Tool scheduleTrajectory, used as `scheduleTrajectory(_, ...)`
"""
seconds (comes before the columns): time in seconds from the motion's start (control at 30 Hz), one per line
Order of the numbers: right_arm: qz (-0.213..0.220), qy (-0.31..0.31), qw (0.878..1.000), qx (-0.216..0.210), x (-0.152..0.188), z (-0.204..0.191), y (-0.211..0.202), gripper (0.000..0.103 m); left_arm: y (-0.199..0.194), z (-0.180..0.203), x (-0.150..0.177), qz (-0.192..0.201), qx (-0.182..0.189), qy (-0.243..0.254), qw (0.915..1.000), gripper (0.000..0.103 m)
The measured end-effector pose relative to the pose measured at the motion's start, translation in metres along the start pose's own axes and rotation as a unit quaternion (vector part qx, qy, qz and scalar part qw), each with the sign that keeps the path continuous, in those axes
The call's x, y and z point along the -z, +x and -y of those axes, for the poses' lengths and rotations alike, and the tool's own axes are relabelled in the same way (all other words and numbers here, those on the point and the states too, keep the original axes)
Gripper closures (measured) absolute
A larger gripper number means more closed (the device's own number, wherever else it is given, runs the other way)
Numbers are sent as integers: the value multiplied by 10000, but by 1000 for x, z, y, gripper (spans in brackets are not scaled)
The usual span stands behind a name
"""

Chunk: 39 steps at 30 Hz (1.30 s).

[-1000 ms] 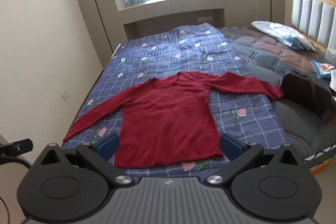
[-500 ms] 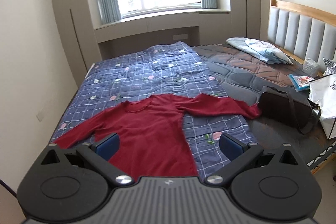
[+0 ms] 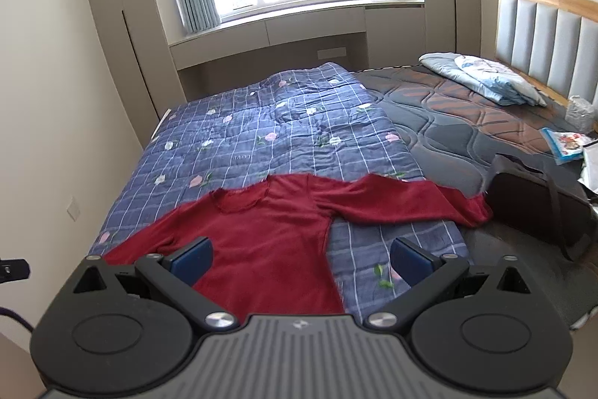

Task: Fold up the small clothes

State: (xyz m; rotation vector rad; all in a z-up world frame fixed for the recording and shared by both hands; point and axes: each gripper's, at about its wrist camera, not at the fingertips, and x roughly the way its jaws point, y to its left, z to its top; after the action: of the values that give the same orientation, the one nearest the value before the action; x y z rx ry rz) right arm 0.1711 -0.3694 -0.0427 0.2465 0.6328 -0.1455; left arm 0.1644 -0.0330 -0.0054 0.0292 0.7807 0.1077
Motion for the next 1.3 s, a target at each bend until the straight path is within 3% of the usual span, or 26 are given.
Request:
scheduleTrajectory(0.2, -304, 278, 9991, -33, -28, 54, 67, 0, 57, 60, -38, -138, 58, 4, 9999, 1)
scheduleTrajectory(0.3, -760, 474, 9957, 225, -39, 83, 106, 0, 85, 89, -52, -298, -11, -178, 9994, 1)
scheduleTrajectory(0.47, -939, 1246, 9855, 663, -49, 135, 162, 0, 124, 127, -73, -548, -80, -243, 9982, 1)
scheduleTrajectory(0.67, -909, 2083, 9683, 1033, -40, 192, 213, 0, 159, 157, -97, -594, -224, -231, 9977, 1)
scheduleTrajectory(0.8, -845, 2686, 9507, 1303, -20, 222, 241, 0, 188, 184, -102, -607, -246, -61, 9978, 1)
scheduleTrajectory(1.0, -771, 2817, 9443, 1514, 4, 260, 274, 0, 246, 223, -99, -745, -101, 176, 9970, 1)
scheduleTrajectory(1.1, -492, 3132, 9312, 1800, 18, 287, 291, 1, 285, 242, -94, -944, 63, 236, 9952, 1)
scheduleTrajectory(1.3, 12, 3538, 9037, 2410, 36, 337, 319, 16, 354, 292, -77, -903, 172, 718, 9932, 1)
